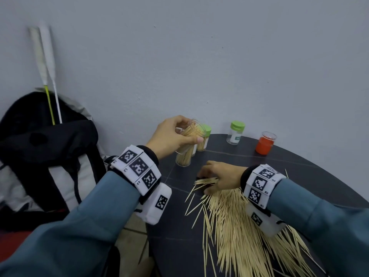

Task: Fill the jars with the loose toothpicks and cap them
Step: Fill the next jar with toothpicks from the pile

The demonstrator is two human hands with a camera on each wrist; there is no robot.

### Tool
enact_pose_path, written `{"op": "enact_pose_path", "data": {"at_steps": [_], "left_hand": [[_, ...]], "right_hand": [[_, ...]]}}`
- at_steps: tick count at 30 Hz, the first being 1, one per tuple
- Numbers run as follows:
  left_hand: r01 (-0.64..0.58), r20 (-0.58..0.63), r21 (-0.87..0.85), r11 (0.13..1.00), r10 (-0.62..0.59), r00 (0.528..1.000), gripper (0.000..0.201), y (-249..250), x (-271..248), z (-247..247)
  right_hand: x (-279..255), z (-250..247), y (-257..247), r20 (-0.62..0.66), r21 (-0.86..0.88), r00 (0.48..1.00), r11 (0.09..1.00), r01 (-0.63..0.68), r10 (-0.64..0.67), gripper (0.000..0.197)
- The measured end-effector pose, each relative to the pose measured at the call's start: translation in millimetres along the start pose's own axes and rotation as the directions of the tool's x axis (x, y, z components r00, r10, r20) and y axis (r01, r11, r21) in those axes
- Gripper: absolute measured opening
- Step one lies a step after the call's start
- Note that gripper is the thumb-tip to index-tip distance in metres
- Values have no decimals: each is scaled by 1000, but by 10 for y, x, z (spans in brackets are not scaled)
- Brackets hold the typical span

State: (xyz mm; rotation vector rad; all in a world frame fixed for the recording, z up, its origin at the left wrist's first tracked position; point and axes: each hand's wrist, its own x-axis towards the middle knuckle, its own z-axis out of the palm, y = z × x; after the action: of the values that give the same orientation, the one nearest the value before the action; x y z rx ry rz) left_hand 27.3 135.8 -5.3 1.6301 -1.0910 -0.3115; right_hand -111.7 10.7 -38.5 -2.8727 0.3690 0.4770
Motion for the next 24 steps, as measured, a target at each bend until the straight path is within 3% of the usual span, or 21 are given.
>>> {"op": "enact_pose_path", "data": {"at_steps": [2,7,12,21,24], "left_hand": [[-1,0,5,1000,1,1000,57,1,1,9],[-15,12,29,999,15,1000,53,14,-10,37],[-14,22,32,999,13,1000,55,10,-17,98],[-17,44,24,1000,16,999,53,35,8,230],[-16,43,21,1000,15,999,54,53,8,250]], "right_hand": [[-35,31,-29,7,28,1000,999,17,-17,57],[-169,74,-15,-6,35,993,992,119,-119,31],[-303,132,119,-36,48,984,983,179,-177,20],[-573,163,436,-72,14,994,996,83,-82,13],[-615,135,424,-139,44,989,998,54,-47,14]]}}
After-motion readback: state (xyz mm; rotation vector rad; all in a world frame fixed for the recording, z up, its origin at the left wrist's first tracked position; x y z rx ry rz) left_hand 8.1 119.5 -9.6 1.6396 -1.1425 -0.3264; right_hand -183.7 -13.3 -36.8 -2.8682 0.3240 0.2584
